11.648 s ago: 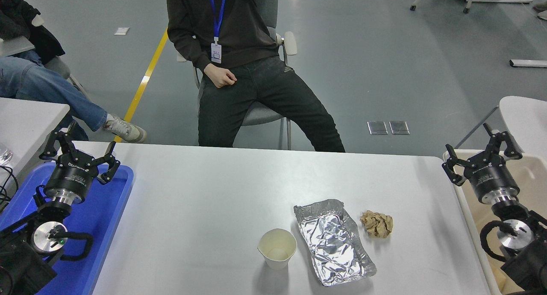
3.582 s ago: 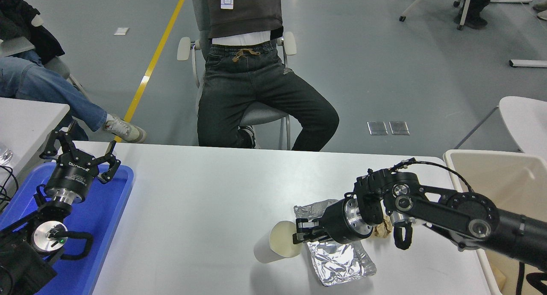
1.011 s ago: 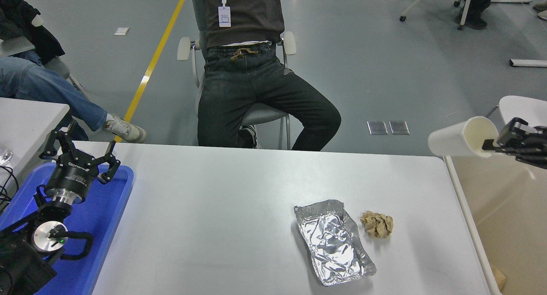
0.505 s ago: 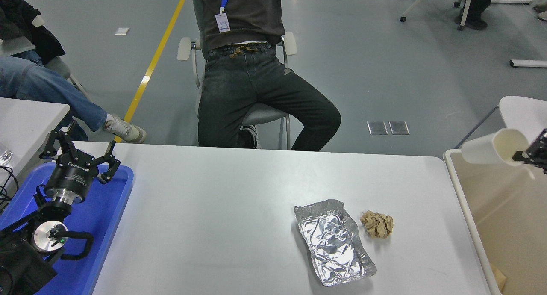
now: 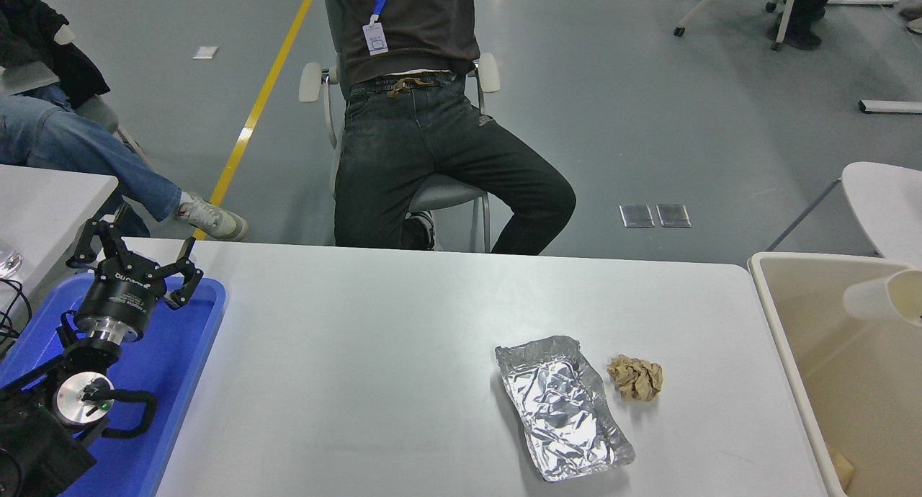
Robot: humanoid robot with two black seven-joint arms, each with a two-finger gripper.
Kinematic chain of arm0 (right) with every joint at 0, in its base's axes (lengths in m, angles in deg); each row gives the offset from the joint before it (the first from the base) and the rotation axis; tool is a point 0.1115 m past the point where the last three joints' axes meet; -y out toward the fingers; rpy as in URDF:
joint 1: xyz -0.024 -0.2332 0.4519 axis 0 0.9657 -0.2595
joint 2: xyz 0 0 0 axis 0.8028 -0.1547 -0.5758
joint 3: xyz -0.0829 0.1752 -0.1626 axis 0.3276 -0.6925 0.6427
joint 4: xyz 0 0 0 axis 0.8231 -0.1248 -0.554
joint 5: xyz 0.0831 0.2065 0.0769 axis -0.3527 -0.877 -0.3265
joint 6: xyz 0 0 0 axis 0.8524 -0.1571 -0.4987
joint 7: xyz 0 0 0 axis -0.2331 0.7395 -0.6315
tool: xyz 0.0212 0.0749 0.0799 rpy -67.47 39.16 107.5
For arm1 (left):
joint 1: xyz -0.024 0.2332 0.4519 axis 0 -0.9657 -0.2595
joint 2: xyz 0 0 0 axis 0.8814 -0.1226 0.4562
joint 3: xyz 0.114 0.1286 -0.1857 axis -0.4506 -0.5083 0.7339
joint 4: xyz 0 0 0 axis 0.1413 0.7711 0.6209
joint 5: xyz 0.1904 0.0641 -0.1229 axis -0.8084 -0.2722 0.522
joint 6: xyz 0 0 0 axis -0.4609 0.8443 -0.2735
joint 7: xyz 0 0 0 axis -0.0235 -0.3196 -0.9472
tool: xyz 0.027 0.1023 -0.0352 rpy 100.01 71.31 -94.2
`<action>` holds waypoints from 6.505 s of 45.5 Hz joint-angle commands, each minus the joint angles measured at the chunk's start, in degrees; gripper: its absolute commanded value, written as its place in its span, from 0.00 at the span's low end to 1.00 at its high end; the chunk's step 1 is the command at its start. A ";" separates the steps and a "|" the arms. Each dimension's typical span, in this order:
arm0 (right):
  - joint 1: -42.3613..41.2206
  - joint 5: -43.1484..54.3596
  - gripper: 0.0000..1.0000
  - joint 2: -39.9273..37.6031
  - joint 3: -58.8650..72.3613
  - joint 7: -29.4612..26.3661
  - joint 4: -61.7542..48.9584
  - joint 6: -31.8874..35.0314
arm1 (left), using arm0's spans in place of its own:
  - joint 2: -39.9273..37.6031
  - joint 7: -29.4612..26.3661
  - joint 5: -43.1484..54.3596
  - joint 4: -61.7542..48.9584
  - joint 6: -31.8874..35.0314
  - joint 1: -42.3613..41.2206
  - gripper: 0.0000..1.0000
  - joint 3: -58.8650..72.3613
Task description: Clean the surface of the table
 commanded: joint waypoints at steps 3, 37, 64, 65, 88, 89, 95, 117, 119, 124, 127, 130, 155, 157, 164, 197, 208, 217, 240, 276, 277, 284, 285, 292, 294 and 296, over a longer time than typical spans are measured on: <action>1.10 -0.11 0.00 9.69 7.07 4.79 -16.73 -1.97 | 0.00 -0.05 0.00 -0.04 -0.08 0.00 1.00 0.00; 4.61 -0.28 0.00 17.69 12.36 5.58 -19.29 -20.87 | 0.00 -0.05 0.00 0.05 0.00 0.00 1.00 0.00; 4.09 -5.20 1.00 17.87 12.44 4.97 -20.08 -21.23 | 0.00 -0.05 0.00 -0.04 0.00 0.00 1.00 0.00; 4.09 -5.29 1.00 17.87 12.44 4.97 -20.08 -21.23 | 0.00 0.03 0.00 0.05 0.00 0.00 1.00 0.00; 3.73 -11.62 1.00 17.69 12.09 5.23 -20.34 -21.58 | 0.00 0.03 0.00 0.05 0.00 0.00 1.00 0.00; 3.73 -11.62 1.00 17.69 12.09 5.23 -20.34 -21.58 | 0.00 0.03 0.00 0.05 0.00 0.00 1.00 0.00; 3.73 -11.71 1.00 17.52 12.09 5.23 -20.69 -21.75 | 0.00 0.03 0.00 0.05 0.00 0.00 1.00 0.00; 2.86 -23.83 1.00 17.34 10.86 4.97 -22.19 -22.19 | 0.00 0.03 0.00 0.05 0.00 0.00 1.00 0.00; 2.77 -24.71 1.00 16.91 10.77 4.97 -21.57 -22.02 | 0.00 0.03 0.00 0.05 0.00 0.00 1.00 0.00; 2.15 -25.33 1.00 16.02 8.76 4.97 -20.34 -21.93 | 0.00 -0.05 0.00 0.05 0.00 0.00 1.00 0.00; 1.80 -25.33 1.00 15.32 6.04 4.97 -19.29 -21.93 | 0.00 0.03 0.00 0.05 0.00 0.00 1.00 0.00; 1.89 -25.33 1.00 14.01 2.52 4.97 -16.92 -21.84 | 0.00 0.03 0.00 0.05 0.00 0.00 1.00 0.00; 8.30 -25.33 1.00 7.23 -24.37 5.06 9.88 -21.31 | 0.00 0.03 0.00 0.05 0.00 0.00 1.00 0.00; 9.35 -25.33 1.00 7.23 -27.10 5.06 12.08 -20.35 | 0.00 -0.05 0.00 0.05 0.00 0.00 1.00 0.00; 13.22 -25.33 1.00 7.58 -34.92 5.58 21.22 -15.43 | 0.00 0.03 0.00 0.05 0.00 0.00 1.00 0.00; 17.97 -16.28 1.00 28.50 -41.09 20.53 26.16 -16.21 | 0.00 0.03 0.00 0.05 0.00 0.00 1.00 0.00; 17.09 -16.28 1.00 30.53 -39.76 20.61 19.48 -18.06 | 0.00 -0.05 -0.09 0.05 0.00 0.00 1.00 0.00; 16.92 -16.28 1.00 30.61 -38.01 20.70 18.95 -19.64 | 0.00 0.03 0.00 0.05 0.00 0.00 1.00 0.09; 15.78 -16.46 1.00 28.68 -31.24 19.82 26.15 -21.22 | 0.00 -0.05 0.00 -0.04 0.00 0.00 1.00 0.09; 14.55 -8.38 1.00 8.29 -19.02 14.90 49.44 -23.77 | 0.00 0.03 0.00 -0.04 0.00 0.00 1.00 0.09; 14.55 -7.50 1.00 8.12 -18.93 14.90 50.05 -23.69 | 0.00 0.03 0.00 0.05 0.00 0.00 1.00 0.09; 13.67 1.55 1.00 7.15 -17.35 13.85 54.36 -23.69 | 0.00 0.03 0.00 0.05 0.00 0.00 1.00 0.09; 13.67 2.34 1.00 6.80 -17.09 13.15 55.15 -23.69 | 0.00 0.03 0.00 0.05 0.00 0.00 1.00 0.00; 11.83 3.76 1.00 5.04 -14.37 7.70 59.02 -21.41 | 0.00 0.03 0.00 -0.04 0.00 0.00 1.00 0.09; 10.77 3.76 1.00 4.25 -13.05 7.08 59.64 -20.18 | 0.00 0.03 0.00 -0.04 0.00 0.00 1.00 0.09; 9.54 3.76 1.00 3.28 -11.65 6.38 60.51 -19.73 | 0.00 0.03 0.00 -0.04 0.00 0.00 1.00 0.09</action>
